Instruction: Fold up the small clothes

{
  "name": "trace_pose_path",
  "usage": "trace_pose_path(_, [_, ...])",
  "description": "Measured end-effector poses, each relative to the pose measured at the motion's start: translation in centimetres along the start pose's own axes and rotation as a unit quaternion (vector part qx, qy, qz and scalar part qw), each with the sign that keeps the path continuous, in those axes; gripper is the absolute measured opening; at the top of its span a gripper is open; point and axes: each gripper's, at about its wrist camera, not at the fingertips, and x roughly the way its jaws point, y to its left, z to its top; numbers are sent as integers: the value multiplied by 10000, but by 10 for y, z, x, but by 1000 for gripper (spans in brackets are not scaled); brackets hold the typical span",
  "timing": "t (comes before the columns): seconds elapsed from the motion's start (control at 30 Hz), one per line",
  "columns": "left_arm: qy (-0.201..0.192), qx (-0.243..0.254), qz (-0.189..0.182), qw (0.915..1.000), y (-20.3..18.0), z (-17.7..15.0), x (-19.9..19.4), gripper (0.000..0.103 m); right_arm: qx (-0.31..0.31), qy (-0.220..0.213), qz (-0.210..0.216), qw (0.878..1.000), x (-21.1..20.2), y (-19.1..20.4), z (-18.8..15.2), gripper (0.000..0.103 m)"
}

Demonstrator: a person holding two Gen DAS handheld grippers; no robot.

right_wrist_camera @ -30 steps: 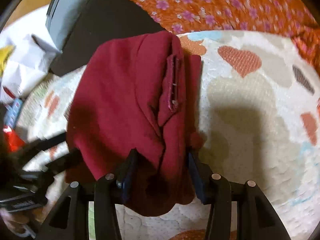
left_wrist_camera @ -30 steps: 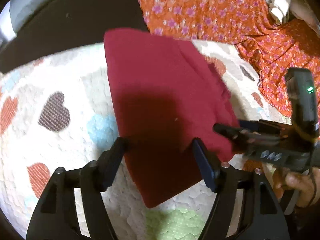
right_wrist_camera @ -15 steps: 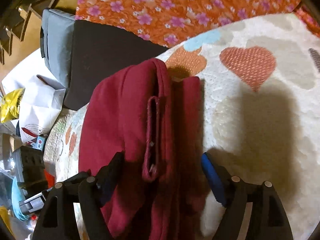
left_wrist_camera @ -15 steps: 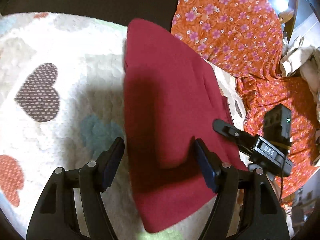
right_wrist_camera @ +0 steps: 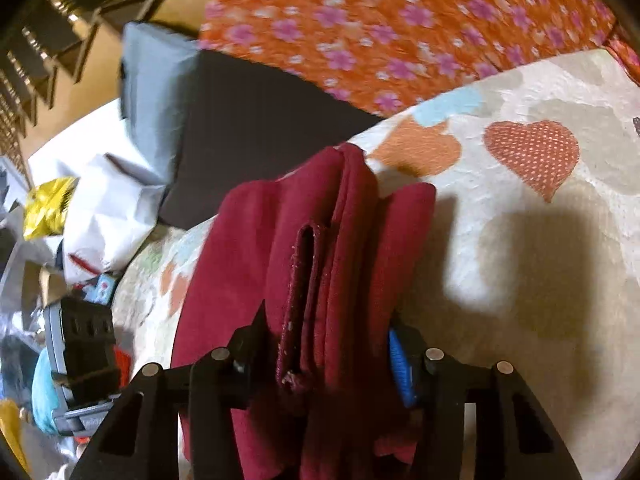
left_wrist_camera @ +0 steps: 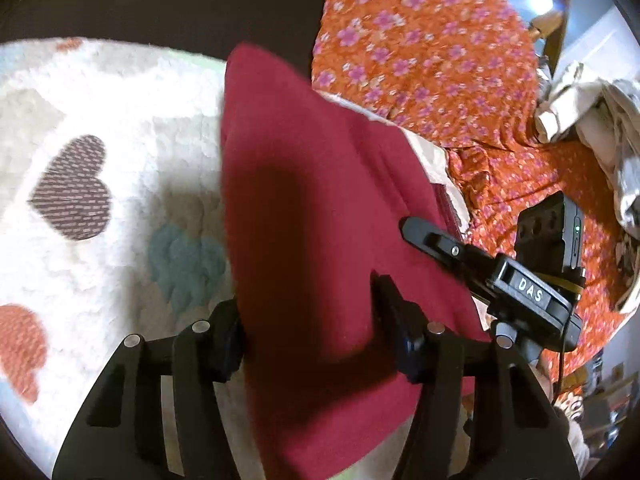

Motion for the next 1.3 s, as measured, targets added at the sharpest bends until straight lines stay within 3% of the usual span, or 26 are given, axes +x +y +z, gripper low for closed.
trace_pose_path(0.13, [-73, 73, 113, 9999, -7, -22, -37, 58, -7, 89, 185, 9998, -17, 23, -27, 49])
trace_pose_path(0.23, [-1, 143, 447, 9989, -11, -49, -59, 59, -35, 209, 317, 9993, -19, 35, -48, 49])
trace_pose_path(0.37, [80, 255, 796, 9965, -8, -78, -76, 59, -109, 481, 411, 9979, -12, 53, -77, 49])
trace_pose_path(0.5, [144, -3, 994, 9949, 9, -104, -88, 58, -74, 685, 540, 9962, -1, 63, -99, 49])
trace_pose_path(0.63, [149, 56, 1363, 9905, 16, -124, -92, 59, -218, 804, 415, 9957, 9, 75, -115, 50])
trace_pose_path(0.77, [125, -2, 1396, 9901, 22, -134, -91, 59, -321, 900, 199, 9952, 12, 77, -118, 53])
trace_pose_path(0.97, [148, -199, 1358, 9904, 25, -135, -96, 59, 162, 1128, 25, 9935, -4, 68, -113, 57])
trace_pose_path(1.17, [-96, -182, 1587, 9871, 18, -130, -121, 59, -627, 490, 178, 9967, -41, 111, -97, 57])
trace_pose_path(1.3, [-388, -11, 1786, 9832, 11, -124, -127, 59, -969, 729, 384, 9919, -17, 134, -91, 56])
